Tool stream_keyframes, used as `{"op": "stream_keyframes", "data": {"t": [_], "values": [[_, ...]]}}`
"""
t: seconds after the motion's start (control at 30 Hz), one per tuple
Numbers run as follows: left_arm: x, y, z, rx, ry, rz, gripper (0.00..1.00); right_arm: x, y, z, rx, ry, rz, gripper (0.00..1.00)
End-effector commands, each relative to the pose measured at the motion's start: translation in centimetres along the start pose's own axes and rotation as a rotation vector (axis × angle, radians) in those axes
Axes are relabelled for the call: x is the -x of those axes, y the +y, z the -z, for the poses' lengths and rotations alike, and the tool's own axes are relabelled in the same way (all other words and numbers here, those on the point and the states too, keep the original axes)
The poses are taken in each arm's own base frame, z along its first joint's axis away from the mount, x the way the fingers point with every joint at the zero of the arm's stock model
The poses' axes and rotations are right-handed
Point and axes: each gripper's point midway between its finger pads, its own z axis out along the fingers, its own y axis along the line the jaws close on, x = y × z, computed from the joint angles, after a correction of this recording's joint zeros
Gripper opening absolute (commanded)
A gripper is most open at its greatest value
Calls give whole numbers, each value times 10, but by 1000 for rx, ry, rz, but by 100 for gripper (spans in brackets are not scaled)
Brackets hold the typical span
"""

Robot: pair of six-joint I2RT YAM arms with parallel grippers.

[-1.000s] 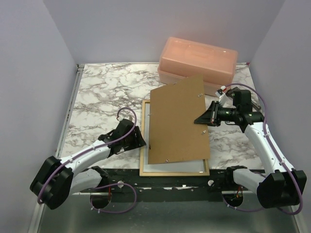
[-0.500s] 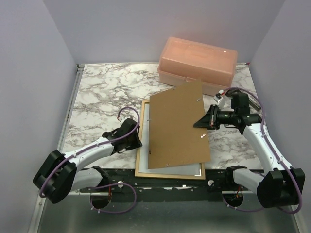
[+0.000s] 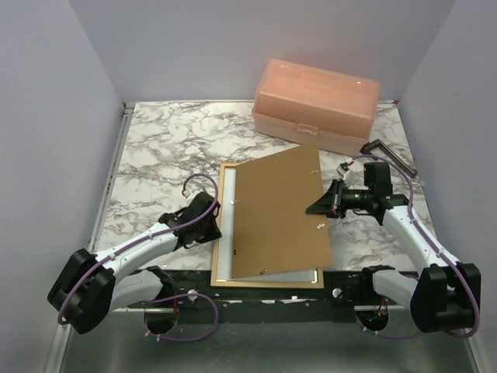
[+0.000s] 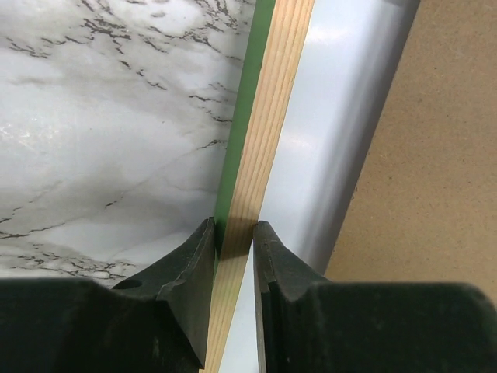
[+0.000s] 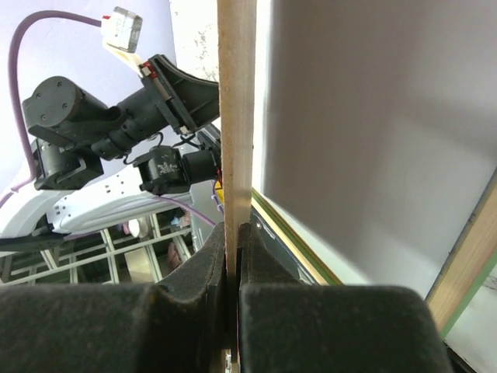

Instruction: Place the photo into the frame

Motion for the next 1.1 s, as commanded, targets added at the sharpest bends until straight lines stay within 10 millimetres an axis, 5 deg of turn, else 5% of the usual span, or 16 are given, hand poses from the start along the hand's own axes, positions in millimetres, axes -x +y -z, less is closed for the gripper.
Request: {"op": "stream_keyframes", "data": {"t": [0.0, 0.27, 0.53, 0.77, 1.07], "values": [[-8, 20, 4, 54, 0, 43, 25, 3, 10, -1, 68, -27, 37, 1], [-4, 11, 11, -8, -23, 46, 34, -4, 4, -5, 94, -16, 11, 1], [-3, 0, 12, -56, -14, 48, 60, -15, 10, -1, 121, 19, 8, 1], [-3, -5, 11, -130, 18, 90, 58, -24, 10, -1, 138, 61, -10, 1], [5, 15, 14, -191, -27, 183, 53, -34, -2, -5, 119, 95, -43, 1]]}}
